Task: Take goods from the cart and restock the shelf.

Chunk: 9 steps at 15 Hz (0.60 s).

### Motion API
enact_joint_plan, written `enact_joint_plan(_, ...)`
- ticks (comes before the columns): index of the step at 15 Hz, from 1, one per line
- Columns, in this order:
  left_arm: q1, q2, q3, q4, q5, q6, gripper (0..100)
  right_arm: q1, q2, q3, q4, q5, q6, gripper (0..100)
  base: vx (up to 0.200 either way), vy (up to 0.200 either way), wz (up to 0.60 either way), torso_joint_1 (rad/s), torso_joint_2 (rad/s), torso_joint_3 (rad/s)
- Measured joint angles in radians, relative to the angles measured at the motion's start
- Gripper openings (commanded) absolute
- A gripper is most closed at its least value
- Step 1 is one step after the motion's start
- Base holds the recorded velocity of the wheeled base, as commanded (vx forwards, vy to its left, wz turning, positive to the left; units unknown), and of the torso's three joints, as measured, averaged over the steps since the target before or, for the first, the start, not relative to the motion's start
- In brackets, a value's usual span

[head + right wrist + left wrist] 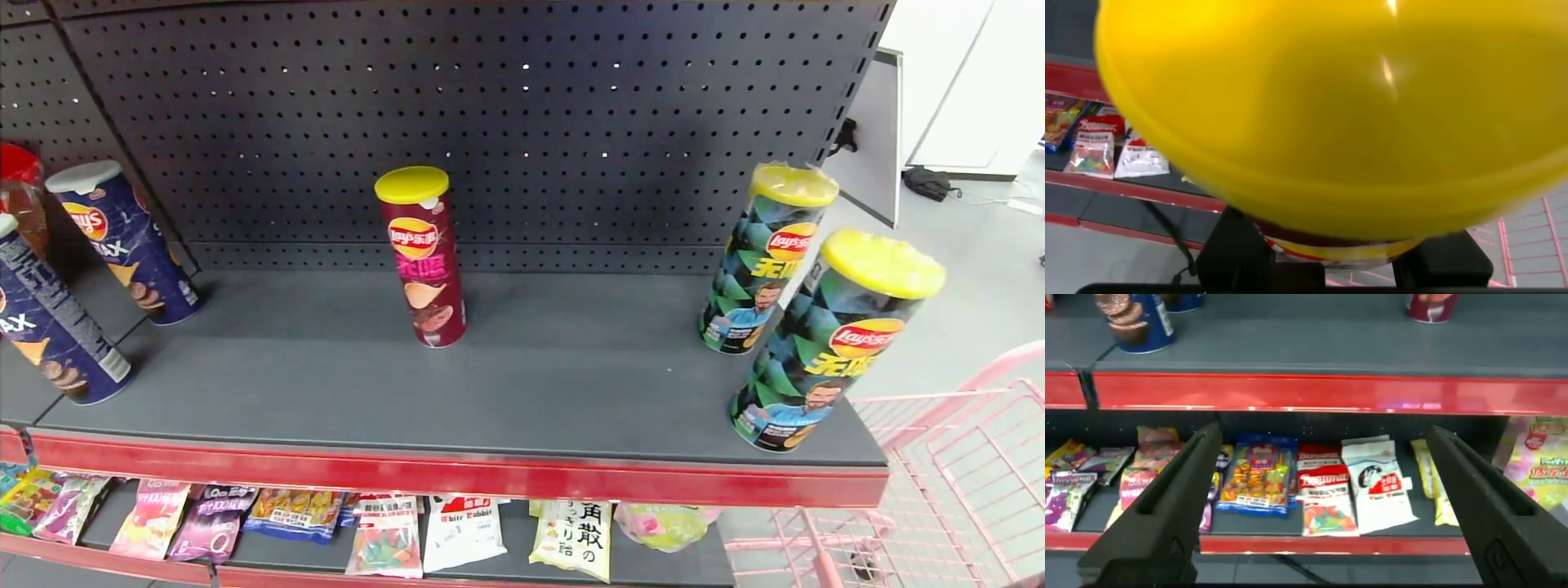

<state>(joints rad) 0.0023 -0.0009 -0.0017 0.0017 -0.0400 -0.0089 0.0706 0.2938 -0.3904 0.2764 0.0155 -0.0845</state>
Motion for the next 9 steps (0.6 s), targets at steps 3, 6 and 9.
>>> enact_joint_plan(3, 0.000, 0.000, 0.000, 0.000, 0.000, 0.000, 100, 0.001, -0.016, 0.003, -0.002, 0.002, -0.005, 0, 0.000, 0.200, 0.00, 0.006, 0.01, 0.002)
enact_joint_plan(6, 0.000, 0.000, 0.000, 0.000, 0.000, 0.000, 100, 0.003, -0.024, 0.007, 0.001, 0.019, -0.005, 0, 0.000, 0.200, 0.00, 0.004, 0.00, 0.001)
enact_joint_plan(9, 0.000, 0.000, 0.000, 0.001, 0.000, 0.000, 100, 0.006, -0.031, 0.007, -0.002, 0.034, -0.005, 0, 0.000, 0.133, 0.00, 0.005, 0.00, 0.003)
